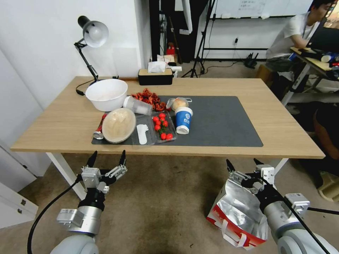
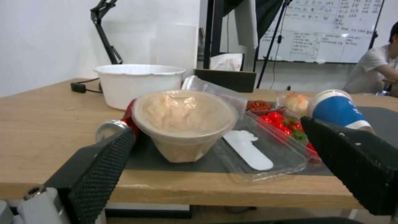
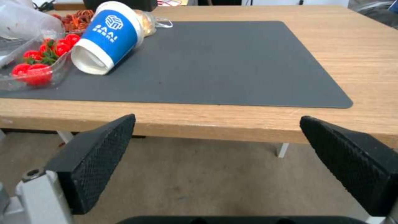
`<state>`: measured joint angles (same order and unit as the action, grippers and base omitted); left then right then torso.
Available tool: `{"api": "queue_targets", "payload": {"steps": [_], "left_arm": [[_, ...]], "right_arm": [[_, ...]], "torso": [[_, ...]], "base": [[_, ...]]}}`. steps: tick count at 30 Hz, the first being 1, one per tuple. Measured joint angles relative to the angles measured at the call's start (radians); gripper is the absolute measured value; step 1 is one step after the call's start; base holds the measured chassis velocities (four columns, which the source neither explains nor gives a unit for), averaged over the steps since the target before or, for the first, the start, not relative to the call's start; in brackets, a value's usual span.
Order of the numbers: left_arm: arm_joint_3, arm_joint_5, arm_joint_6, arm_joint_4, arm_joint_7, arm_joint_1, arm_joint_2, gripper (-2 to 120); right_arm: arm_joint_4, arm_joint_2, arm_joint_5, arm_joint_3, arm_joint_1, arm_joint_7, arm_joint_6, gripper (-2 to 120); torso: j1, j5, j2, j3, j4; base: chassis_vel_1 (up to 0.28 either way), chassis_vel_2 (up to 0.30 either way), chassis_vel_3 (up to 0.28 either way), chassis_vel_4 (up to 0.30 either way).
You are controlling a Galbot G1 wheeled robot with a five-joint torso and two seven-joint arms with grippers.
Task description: Pick up the food delivery bag from the floor and place it on the table.
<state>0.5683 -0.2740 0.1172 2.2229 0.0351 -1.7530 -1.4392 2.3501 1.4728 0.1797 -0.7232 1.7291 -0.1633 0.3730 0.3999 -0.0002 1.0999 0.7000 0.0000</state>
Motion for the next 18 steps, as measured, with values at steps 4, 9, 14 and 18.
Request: {"api": "queue_targets", "payload": {"steps": [4, 9, 14, 18], "left_arm": [[-0.009, -0.016, 0.004, -0.003, 0.0, -0.001, 0.0, 100], [-0.019, -0.035, 0.004, -0.009, 0.0, 0.002, 0.002, 100], [-0.034, -0.038, 0.013, -0.036, 0.0, 0.005, -0.001, 100], [-0.043, -0.038, 0.025, -0.056, 0.0, 0.008, -0.004, 100]], "right_arm": [[0.0, -0.001, -0.001, 0.0, 0.008, 0.0, -0.005, 100], [0.0, -0.002, 0.0, -0.004, 0.007, 0.0, -0.006, 100], [-0.002, -0.004, 0.002, -0.008, 0.005, 0.0, -0.006, 100], [-0.002, -0.008, 0.004, -0.013, 0.007, -0.001, -0.005, 100]], "torso": [[0.0, 0.0002, 0.0, 0.0, 0.0], [-0.002, 0.0003, -0.004, -0.002, -0.0001], [-0.013, 0.0003, -0.028, -0.015, 0.0], [-0.023, 0.0003, -0.051, -0.028, -0.0001]], "base": [[0.0, 0.0, 0.0, 0.0], [0.0, 0.0, 0.0, 0.0], [0.0, 0.0, 0.0, 0.0], [0.0, 0.0, 0.0, 0.0]]}}
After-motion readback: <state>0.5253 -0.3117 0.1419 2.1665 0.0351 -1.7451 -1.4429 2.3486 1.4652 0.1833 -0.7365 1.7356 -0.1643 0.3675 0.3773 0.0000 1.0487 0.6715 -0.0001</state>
